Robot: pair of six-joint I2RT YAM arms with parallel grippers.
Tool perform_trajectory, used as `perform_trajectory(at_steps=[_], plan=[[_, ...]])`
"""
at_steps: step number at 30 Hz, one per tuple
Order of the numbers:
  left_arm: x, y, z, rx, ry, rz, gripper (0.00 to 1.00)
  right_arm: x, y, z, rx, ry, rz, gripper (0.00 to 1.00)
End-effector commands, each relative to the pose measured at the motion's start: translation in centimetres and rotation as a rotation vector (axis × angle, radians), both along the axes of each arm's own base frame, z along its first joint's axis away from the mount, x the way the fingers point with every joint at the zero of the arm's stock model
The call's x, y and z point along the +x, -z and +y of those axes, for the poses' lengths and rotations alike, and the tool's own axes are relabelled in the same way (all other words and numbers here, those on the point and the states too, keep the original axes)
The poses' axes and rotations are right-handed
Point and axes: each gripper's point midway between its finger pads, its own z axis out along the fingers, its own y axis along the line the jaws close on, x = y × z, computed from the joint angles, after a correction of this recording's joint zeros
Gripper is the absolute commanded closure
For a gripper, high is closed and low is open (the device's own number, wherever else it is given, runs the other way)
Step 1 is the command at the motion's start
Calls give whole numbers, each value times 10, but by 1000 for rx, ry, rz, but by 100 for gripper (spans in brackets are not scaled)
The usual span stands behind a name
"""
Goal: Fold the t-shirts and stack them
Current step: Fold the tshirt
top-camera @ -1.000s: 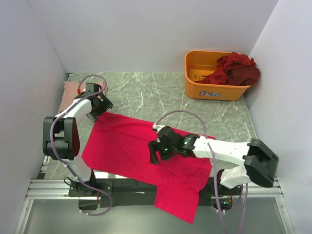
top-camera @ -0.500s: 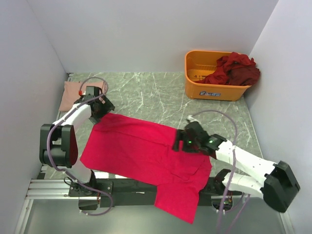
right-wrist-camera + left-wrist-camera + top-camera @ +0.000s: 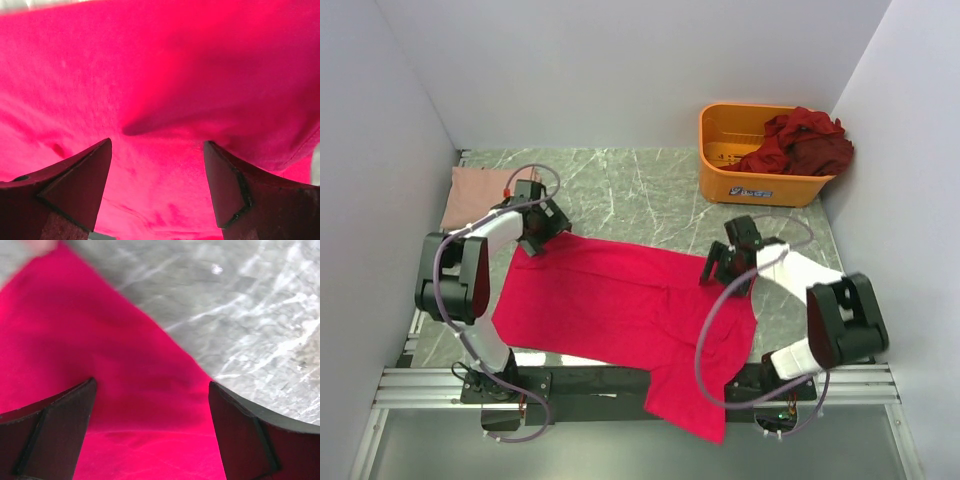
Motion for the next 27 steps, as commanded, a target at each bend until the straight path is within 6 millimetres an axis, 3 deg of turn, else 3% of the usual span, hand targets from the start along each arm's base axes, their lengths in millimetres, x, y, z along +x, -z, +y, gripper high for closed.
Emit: perform_trajectory(at_steps=[1, 7, 11, 15, 18, 19, 24, 25, 26, 27], plan=[[22, -10, -22, -19, 33, -51, 1, 25, 16, -26, -79, 17, 23, 20], [49, -5, -34, -27, 39, -60, 1, 74, 21, -60, -145, 95, 28, 20], [63, 6, -54, -27, 73, -42, 1, 116, 13, -72, -119, 132, -21, 22], [85, -4, -69, -32, 95, -68, 1, 150, 12, -87, -131, 144, -44, 22], [95, -6, -63, 11, 66, -69, 1, 169, 11, -89, -131, 128, -74, 21], [97, -8, -59, 29, 57, -69, 1, 178, 4, -100, -136, 154, -93, 22], [113, -42, -57, 53, 54, -137, 1, 199, -36, -101, -143, 114, -226, 21], [113, -46, -56, 58, 54, -142, 1, 199, -44, -100, -140, 104, -241, 21], [112, -65, -55, 51, 50, -176, 1, 197, -57, -98, -131, 102, -267, 21], [105, -66, -54, 50, 48, -174, 1, 192, -63, -92, -131, 91, -274, 22]])
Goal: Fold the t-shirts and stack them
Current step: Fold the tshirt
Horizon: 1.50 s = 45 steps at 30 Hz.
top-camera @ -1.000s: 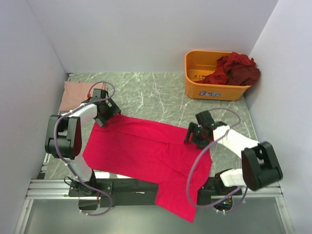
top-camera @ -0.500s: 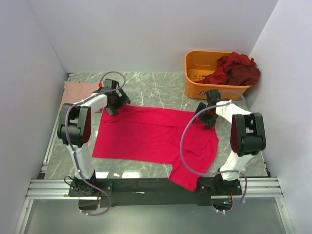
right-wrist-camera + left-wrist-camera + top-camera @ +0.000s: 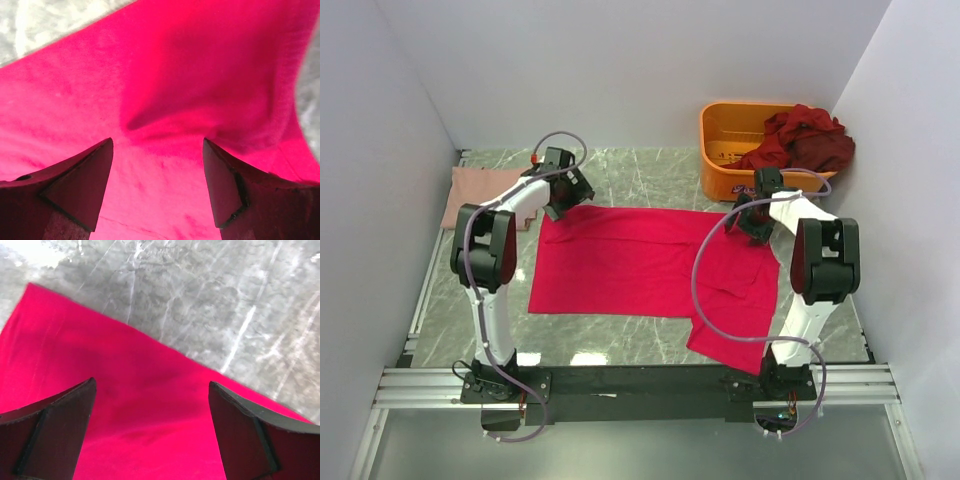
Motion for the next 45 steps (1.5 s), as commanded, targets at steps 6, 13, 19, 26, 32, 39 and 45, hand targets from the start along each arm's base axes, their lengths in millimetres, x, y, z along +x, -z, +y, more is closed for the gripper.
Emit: perform_trajectory(at_steps=[6, 13, 19, 26, 32, 39, 45], plan=[[-69, -73, 28, 7, -85, -97, 1, -38, -78, 12, -129, -44, -230, 20], [-201, -39, 75, 67, -250, 59, 0, -126, -79, 34, -62, -39, -285, 19], [-287, 16, 99, 66, -412, 217, 1, -183, -73, 39, 28, -13, -285, 18], [-282, 29, 102, 25, -461, 181, 15, -211, -71, 42, 37, -46, -220, 18], [-285, 49, 101, 24, -441, 273, 53, -222, -69, 45, 0, -53, -174, 18], [-287, 62, 94, -1, -393, 285, 99, -246, -63, 55, -2, -82, -78, 19], [-282, 50, 98, 20, -381, 245, 99, -312, -28, 89, 9, -243, 168, 23]])
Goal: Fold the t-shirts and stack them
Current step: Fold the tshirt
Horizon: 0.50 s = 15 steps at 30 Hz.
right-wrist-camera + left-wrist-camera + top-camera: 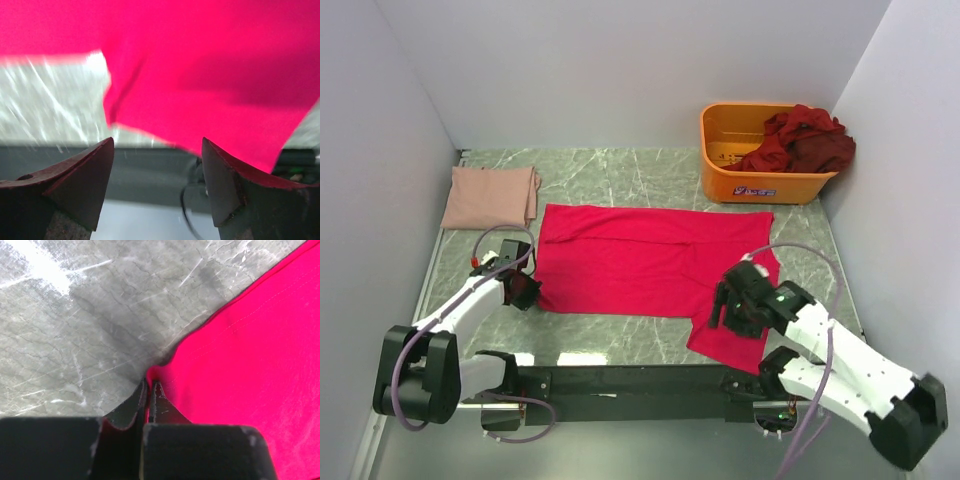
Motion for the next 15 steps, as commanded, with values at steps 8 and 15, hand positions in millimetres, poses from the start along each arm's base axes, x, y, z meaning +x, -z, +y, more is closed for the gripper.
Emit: perform_trajectory(at_steps=[8, 15], plan=[[-11, -6, 6, 30, 19, 8, 99, -63, 44, 8, -180, -82, 248, 27], [-6, -6, 3, 23, 32, 17, 99, -54, 67, 6, -225, -101, 269, 36]])
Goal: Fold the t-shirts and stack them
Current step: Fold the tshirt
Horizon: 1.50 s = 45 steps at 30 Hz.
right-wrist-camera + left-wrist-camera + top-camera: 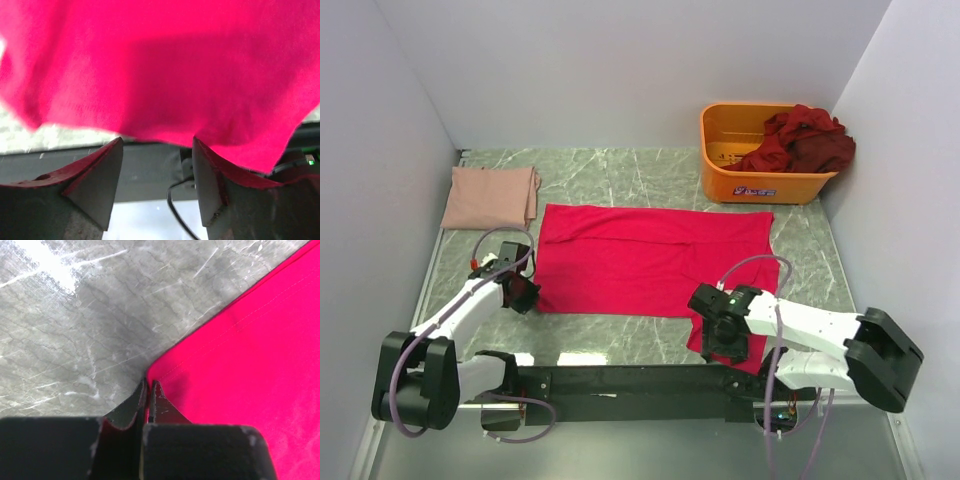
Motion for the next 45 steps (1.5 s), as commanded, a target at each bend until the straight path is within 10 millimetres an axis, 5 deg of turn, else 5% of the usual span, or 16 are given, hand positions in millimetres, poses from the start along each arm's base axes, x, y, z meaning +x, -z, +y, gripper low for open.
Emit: perform_trajectory(at_steps=[1, 4, 7, 8, 10, 16, 32, 37, 45], plan=[[4, -4, 1, 13, 15, 3, 99, 11, 13, 1, -2, 2, -28, 37], [4, -4, 2, 20, 13, 13, 99, 21, 16, -7, -49, 20, -55, 43], [7, -6, -1, 8, 18, 7, 99, 32, 13, -14, -73, 54, -91, 67], [8, -8, -2, 3, 20, 3, 99, 38, 9, -14, -63, 72, -114, 84], [11, -11, -3, -4, 24, -2, 99, 44, 3, -18, -71, 86, -135, 100], [23, -25, -8, -22, 38, -24, 99, 72, -30, -36, -105, 123, -237, 100], [91, -61, -23, -64, 81, -117, 99, 197, -122, -65, -180, 144, -494, 100], [112, -63, -19, -62, 66, -118, 99, 229, -135, -65, -174, 144, -526, 100], [157, -63, -7, -7, 43, -111, 99, 278, -122, -68, -213, 127, -461, 100]])
